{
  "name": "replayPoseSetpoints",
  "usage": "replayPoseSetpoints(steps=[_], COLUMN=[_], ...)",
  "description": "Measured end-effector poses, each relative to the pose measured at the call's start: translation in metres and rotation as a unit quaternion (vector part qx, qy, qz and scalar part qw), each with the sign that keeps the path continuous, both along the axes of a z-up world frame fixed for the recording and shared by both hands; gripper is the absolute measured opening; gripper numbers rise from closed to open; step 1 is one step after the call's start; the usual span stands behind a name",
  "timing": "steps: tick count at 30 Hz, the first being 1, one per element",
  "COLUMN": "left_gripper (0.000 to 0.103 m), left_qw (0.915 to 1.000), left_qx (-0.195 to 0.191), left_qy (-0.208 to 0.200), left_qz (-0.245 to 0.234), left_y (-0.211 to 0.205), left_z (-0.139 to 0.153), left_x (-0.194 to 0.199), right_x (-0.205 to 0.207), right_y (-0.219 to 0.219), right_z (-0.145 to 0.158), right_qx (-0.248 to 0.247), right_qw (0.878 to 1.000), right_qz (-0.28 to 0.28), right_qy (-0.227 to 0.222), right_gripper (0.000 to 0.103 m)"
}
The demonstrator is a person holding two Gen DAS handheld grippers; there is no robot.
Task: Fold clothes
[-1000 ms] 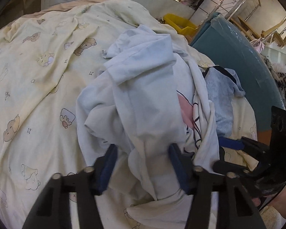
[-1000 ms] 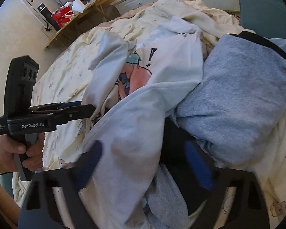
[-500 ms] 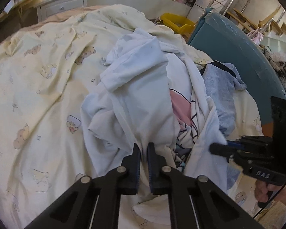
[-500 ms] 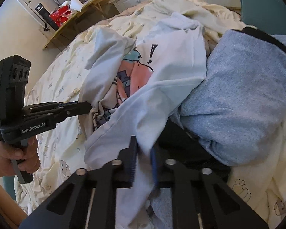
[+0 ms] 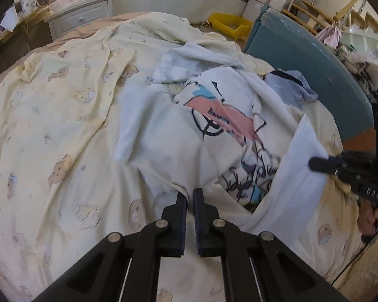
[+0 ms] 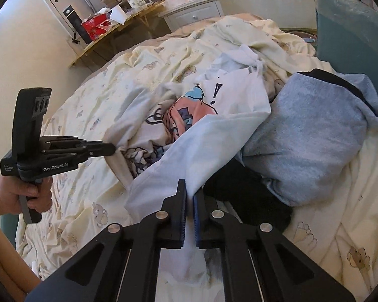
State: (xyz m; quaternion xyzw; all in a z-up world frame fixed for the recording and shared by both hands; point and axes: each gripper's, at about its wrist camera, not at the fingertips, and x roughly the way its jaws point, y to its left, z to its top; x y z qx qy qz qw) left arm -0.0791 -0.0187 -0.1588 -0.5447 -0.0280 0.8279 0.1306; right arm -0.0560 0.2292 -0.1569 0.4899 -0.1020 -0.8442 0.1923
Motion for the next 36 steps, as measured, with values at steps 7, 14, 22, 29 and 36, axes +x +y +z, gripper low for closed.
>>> replayPoseSetpoints(steps=[7,14,22,29,36], left_gripper=[0.005,0.005,0.005,0.005,0.006], left_qw=[0.9991,0.9961,0.9888,0.9831,0.9826], left_qx=[-0.023,-0.061,-0.107,-0.138,-0.131], left_qy=[-0.033,-0.062,-0.102,-0.119,-0.126], left_qz=[0.011,0.017,0.022,0.024,0.038], left_y=[-0.012,-0.022,-0.049,-0.065,-0.068], left_z=[0.000,-0.015,-0.038,-0.046,-0.052], left_x=[0.031,0.064,0.088,0.094,0.093], right_x=[0.023,0.045,0.065,0.075,0.077], right_y=[0.012,0.033,0.058,0.074,0.072], right_z=[0.000,-0.009,-0.028,-0.048,-0.040], right_qx=[-0.001,0.001,0.010,0.003,-0.030], right_qw=[1.000,0.999,0.997,0.994,0.995], right_qz=[-0.014,-0.037,-0.063,-0.086,-0.085], right_qy=[-0.010,-0.026,-0.049,-0.073,-0.052], right_gripper=[0.004,0.004,0.004,0.004,0.004])
